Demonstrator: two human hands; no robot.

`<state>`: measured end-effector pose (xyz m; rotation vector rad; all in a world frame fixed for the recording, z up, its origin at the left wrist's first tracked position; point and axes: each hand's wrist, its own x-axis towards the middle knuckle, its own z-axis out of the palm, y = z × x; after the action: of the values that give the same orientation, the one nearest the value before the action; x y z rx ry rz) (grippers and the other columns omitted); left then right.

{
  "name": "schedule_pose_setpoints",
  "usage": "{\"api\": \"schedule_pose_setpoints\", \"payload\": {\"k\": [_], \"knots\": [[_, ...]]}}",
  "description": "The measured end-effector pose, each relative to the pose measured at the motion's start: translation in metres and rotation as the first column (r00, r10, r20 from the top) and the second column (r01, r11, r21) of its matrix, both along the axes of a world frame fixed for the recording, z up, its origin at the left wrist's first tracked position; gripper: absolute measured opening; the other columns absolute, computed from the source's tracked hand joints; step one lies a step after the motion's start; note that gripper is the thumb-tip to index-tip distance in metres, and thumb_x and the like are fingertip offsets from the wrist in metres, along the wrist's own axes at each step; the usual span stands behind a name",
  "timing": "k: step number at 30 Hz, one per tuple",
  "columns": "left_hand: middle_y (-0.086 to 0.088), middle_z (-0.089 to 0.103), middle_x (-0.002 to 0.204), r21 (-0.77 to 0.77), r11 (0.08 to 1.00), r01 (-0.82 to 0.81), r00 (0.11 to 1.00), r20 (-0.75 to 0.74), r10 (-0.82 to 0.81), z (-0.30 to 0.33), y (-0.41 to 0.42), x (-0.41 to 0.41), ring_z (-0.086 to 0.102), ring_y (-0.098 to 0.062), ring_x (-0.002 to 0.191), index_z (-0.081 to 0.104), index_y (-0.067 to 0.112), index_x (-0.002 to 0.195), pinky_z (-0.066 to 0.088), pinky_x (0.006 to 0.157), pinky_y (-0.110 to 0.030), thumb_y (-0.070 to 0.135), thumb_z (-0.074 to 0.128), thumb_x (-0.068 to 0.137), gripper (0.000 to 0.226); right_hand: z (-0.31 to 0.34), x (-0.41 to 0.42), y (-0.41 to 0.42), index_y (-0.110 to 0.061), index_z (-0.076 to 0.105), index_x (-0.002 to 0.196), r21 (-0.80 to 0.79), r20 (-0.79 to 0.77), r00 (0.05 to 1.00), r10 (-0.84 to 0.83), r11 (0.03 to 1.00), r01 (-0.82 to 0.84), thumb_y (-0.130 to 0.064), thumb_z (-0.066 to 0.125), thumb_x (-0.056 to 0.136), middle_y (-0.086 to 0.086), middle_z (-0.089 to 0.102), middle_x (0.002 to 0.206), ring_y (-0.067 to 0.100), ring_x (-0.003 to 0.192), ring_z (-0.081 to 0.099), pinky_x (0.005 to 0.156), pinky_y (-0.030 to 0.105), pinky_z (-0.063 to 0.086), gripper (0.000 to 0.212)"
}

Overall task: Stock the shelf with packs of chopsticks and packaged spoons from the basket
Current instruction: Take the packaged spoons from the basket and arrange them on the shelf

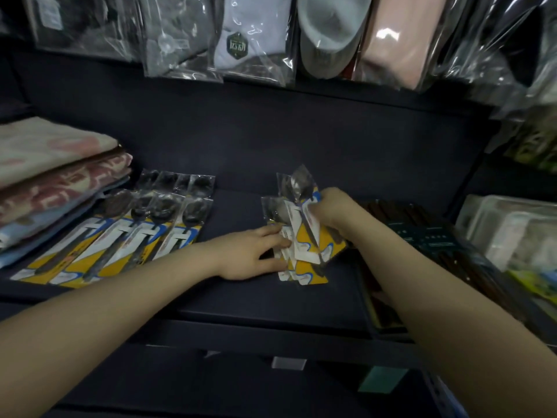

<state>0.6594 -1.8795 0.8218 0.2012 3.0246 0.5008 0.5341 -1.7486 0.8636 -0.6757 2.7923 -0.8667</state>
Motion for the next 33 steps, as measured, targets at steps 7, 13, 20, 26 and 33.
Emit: {"api": "schedule_pose_setpoints", "payload": {"k": [7, 13, 20, 26, 33], "knots": [[0.007, 0.065, 0.064, 0.868, 0.485, -0.107, 0.894, -0.13, 0.429, 0.024, 0.016, 0.013, 0.06, -0.012, 0.062, 0.056, 0.019, 0.084, 0.049, 0.057, -0.023, 0.025, 0.047, 0.092, 0.013, 0.018, 0.059, -0.007, -0.007, 0.06, 0.088, -0.721, 0.246, 0.93, 0.275, 0.693, -0.014, -0.002, 0.053, 0.089, 0.008, 0.062, 0.073, 0.017, 0.065, 0.059, 0.065, 0.031, 0.052, 0.008], [-0.028, 0.067, 0.089, 0.852, 0.503, -0.144, 0.884, -0.117, 0.452, 0.013, -0.016, 0.061, 0.061, -0.038, 0.072, 0.061, 0.025, 0.086, 0.049, 0.075, -0.06, 0.027, 0.068, 0.076, 0.013, 0.024, 0.074, -0.046, -0.021, 0.036, 0.13, -0.742, 0.182, 0.933, 0.311, 0.665, -0.078, -0.014, 0.059, 0.089, -0.003, 0.061, 0.087, 0.011, 0.076, 0.057, 0.064, 0.023, 0.047, 0.047], [0.01, 0.064, 0.078, 0.466, 0.84, -0.279, 0.888, -0.207, 0.41, 0.0, -0.064, 0.095, 0.054, 0.002, 0.065, 0.055, 0.021, 0.114, 0.043, 0.064, -0.025, 0.039, 0.067, 0.077, 0.042, -0.01, 0.054, -0.103, -0.011, 0.05, 0.082, -0.498, 0.196, 0.956, 0.217, 0.862, -0.094, -0.01, 0.059, 0.089, 0.006, 0.044, 0.056, 0.008, 0.037, 0.037, 0.03, 0.014, 0.024, 0.012], [0.003, 0.031, 0.15, -0.085, 0.982, -0.167, 0.966, -0.215, 0.145, -0.024, -0.109, 0.119, 0.024, -0.017, 0.139, 0.036, 0.031, 0.138, 0.017, 0.111, -0.024, 0.083, 0.004, 0.067, 0.093, -0.034, 0.038, -0.118, -0.014, 0.042, 0.073, -0.425, 0.287, 0.947, 0.141, 0.905, -0.005, 0.0, 0.048, 0.091, 0.007, 0.045, 0.06, 0.009, 0.037, 0.042, 0.031, 0.013, 0.025, 0.023], [0.012, 0.024, 0.151, -0.133, 0.984, -0.117, 0.987, -0.124, 0.101, -0.016, -0.119, 0.119, 0.018, -0.009, 0.139, 0.031, 0.042, 0.136, 0.02, 0.11, -0.024, 0.08, 0.009, 0.062, 0.086, -0.031, 0.015, -0.134, -0.01, 0.055, 0.095, -0.352, -0.035, 0.999, -0.016, 0.936, 0.003, -0.002, 0.046, 0.089, 0.009, 0.055, 0.083, 0.023, 0.074, 0.05, 0.06, 0.026, 0.038, 0.013]]}}
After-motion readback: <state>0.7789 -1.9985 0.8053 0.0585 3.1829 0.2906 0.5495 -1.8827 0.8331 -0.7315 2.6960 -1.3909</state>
